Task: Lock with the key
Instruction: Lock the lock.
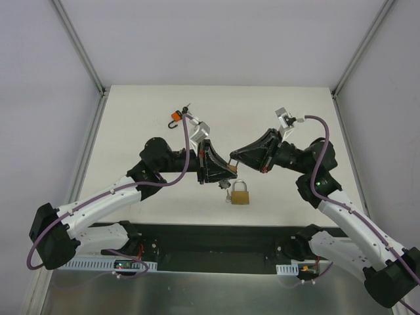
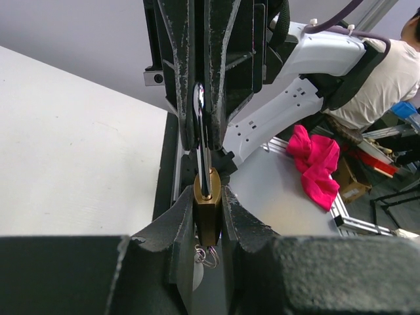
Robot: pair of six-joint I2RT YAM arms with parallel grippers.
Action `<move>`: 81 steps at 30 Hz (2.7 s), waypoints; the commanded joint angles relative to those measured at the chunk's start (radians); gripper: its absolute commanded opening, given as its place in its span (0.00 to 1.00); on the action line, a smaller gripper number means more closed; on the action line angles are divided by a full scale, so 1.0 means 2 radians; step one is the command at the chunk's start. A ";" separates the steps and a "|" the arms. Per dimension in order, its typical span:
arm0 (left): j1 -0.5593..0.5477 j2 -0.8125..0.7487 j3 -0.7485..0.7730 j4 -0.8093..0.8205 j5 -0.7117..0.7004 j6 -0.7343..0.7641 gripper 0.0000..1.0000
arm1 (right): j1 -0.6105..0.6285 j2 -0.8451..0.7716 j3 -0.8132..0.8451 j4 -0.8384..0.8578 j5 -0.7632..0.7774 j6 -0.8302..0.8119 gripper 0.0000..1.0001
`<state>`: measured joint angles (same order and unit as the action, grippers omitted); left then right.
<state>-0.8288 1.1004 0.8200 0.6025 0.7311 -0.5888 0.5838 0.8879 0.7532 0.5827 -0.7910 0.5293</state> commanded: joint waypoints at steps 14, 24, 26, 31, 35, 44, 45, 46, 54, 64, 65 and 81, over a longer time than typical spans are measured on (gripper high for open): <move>0.045 0.004 0.073 0.194 -0.035 -0.032 0.00 | 0.028 0.007 -0.011 -0.168 -0.066 -0.056 0.01; 0.045 -0.040 0.027 0.107 -0.049 -0.015 0.24 | -0.024 0.091 0.174 -0.176 -0.046 -0.062 0.00; 0.045 -0.063 0.021 0.075 -0.056 -0.002 0.39 | -0.030 0.111 0.213 -0.176 -0.046 -0.061 0.01; 0.046 -0.132 0.004 0.000 -0.095 0.041 0.87 | -0.050 0.144 0.280 -0.176 -0.050 -0.045 0.01; 0.049 -0.180 -0.005 -0.073 -0.135 0.066 0.99 | -0.060 0.152 0.304 -0.176 -0.052 -0.038 0.00; 0.051 -0.217 -0.044 -0.097 -0.141 0.067 0.99 | -0.066 0.149 0.314 -0.174 -0.052 -0.028 0.01; 0.052 -0.210 -0.043 -0.095 -0.136 0.071 0.99 | -0.066 0.149 0.312 -0.174 -0.052 -0.026 0.01; 0.052 -0.207 -0.040 -0.093 -0.128 0.073 0.99 | -0.066 0.149 0.311 -0.173 -0.053 -0.025 0.01; 0.051 -0.153 -0.003 -0.081 -0.091 0.112 0.99 | -0.066 0.147 0.301 -0.161 -0.062 -0.015 0.01; 0.055 -0.083 0.023 -0.028 -0.047 0.139 0.99 | -0.066 0.138 0.278 -0.128 -0.082 0.002 0.01; 0.055 -0.077 0.029 -0.026 -0.043 0.139 0.99 | -0.066 0.137 0.278 -0.128 -0.083 0.002 0.00; 0.055 -0.001 0.061 0.016 0.002 0.100 0.67 | -0.066 0.134 0.268 -0.117 -0.069 0.005 0.01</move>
<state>-0.7246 1.0840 0.8970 0.5426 0.6670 -0.3611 0.4549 1.1912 1.2778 0.2668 -0.9310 0.5217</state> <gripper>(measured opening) 0.736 0.052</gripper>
